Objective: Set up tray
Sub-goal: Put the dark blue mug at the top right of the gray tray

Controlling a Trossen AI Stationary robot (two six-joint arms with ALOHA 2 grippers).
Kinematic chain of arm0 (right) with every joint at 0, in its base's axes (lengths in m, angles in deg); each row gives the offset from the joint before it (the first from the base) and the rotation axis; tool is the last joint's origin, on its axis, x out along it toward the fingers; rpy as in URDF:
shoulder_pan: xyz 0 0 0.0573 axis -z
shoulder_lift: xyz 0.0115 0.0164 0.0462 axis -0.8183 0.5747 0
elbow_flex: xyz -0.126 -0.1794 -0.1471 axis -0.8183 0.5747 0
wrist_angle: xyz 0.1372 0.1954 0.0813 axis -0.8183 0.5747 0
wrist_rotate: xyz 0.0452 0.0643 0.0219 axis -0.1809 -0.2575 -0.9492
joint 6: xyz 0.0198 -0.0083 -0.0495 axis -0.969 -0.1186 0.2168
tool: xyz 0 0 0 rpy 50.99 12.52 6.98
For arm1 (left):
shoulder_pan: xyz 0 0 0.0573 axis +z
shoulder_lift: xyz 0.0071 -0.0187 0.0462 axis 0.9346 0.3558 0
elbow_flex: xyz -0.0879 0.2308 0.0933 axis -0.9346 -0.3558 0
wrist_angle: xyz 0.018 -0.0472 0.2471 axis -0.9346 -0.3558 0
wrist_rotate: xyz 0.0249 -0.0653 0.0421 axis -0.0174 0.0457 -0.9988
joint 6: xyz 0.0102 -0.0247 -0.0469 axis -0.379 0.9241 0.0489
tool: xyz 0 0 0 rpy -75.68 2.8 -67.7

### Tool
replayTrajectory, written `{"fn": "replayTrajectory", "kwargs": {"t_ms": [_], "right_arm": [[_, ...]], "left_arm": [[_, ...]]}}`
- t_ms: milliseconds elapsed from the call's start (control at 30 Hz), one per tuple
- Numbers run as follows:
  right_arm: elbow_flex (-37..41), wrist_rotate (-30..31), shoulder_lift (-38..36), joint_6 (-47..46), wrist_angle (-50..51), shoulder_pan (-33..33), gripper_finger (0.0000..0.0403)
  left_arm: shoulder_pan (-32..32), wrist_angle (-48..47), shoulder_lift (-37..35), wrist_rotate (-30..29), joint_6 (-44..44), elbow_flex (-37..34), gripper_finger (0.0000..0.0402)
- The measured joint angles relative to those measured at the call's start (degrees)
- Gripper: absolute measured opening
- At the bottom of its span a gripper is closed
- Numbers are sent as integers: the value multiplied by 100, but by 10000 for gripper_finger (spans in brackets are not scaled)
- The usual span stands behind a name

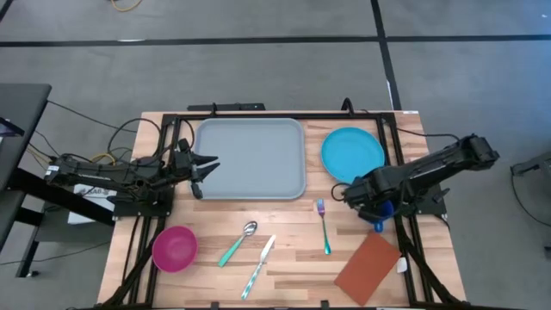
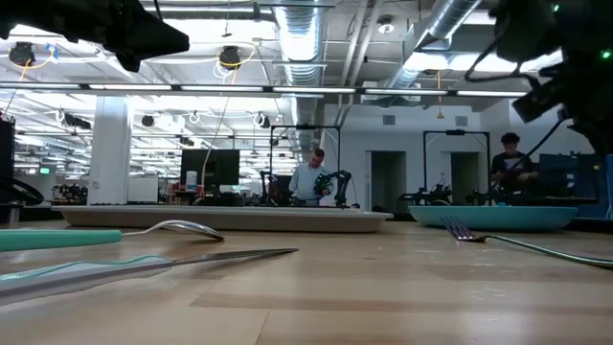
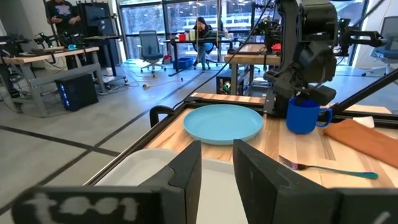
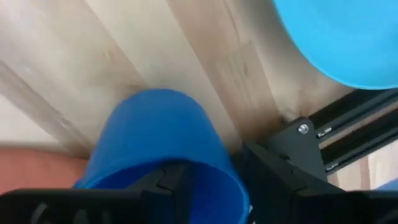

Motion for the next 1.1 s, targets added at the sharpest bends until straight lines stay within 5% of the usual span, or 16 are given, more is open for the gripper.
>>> {"fn": "replayTrajectory", "kwargs": {"t_ms": [133, 300, 467, 700, 900, 1100], "right_arm": [[2, -282, 421, -4, -47, 33, 96], [-34, -357, 810, 642, -31, 40, 19], [-249, 182, 894, 532, -289, -174, 26], [-1639, 1095, 782, -476, -337, -261, 6], [-2872, 2322, 800, 574, -1168, 650, 4], [-3286, 1684, 1142, 2146, -2589, 2436, 3]], "left_arm": [[0, 0, 0, 0, -2, 0, 82], [0, -76, 0, 2, 0, 0, 82], [0, -391, -1, 25, 142, 0, 82], [0, -809, 0, 19, 428, 0, 82], [0, -350, -2, -13, 410, 0, 82], [0, -8, -2, -20, 382, 0, 82]]}}
